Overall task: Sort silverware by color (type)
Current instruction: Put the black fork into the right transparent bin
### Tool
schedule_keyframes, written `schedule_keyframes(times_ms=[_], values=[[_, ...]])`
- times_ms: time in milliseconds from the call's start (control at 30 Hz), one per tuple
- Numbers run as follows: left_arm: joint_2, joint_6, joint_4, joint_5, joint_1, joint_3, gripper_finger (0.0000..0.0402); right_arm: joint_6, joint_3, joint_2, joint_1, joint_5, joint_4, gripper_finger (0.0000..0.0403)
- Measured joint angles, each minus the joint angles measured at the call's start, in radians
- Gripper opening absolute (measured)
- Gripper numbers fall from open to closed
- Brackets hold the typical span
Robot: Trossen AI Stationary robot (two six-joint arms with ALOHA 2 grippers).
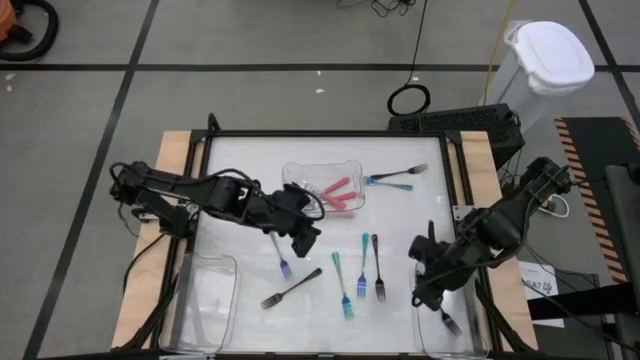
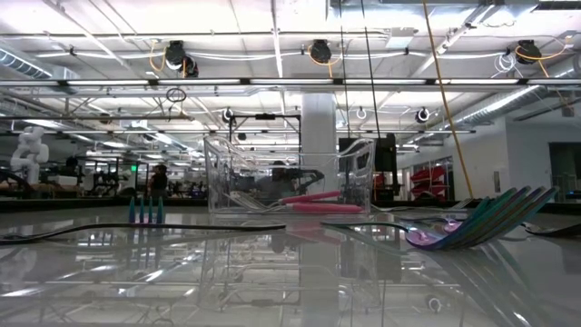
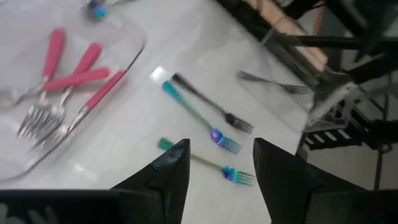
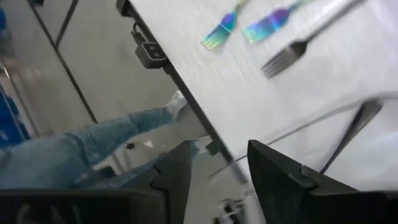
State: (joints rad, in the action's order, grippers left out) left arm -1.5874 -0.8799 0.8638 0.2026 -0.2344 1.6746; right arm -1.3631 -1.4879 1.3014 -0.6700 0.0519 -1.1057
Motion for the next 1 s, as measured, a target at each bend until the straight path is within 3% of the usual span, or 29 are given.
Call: schedule_keyframes(times_ms=[367,700,1000], values=[[-0.070,-0.184,0.075,0.015,-0.052,0.000,0.0175,0.658,-0.001,0.000,0.034,0.000,0.001,0.0153],[-0.186,-0.383,0.060,-0.013,-0.110,0.000,0.0175,0.944,-0.001,-0.003,0.060,0.001,0.001,0.0153],[-0.255,-0.399,-0.021,-0.055,-0.129,0.000,0.0175,1.193,-0.001,-0.061,0.088,-0.002,-0.005,0.0153]])
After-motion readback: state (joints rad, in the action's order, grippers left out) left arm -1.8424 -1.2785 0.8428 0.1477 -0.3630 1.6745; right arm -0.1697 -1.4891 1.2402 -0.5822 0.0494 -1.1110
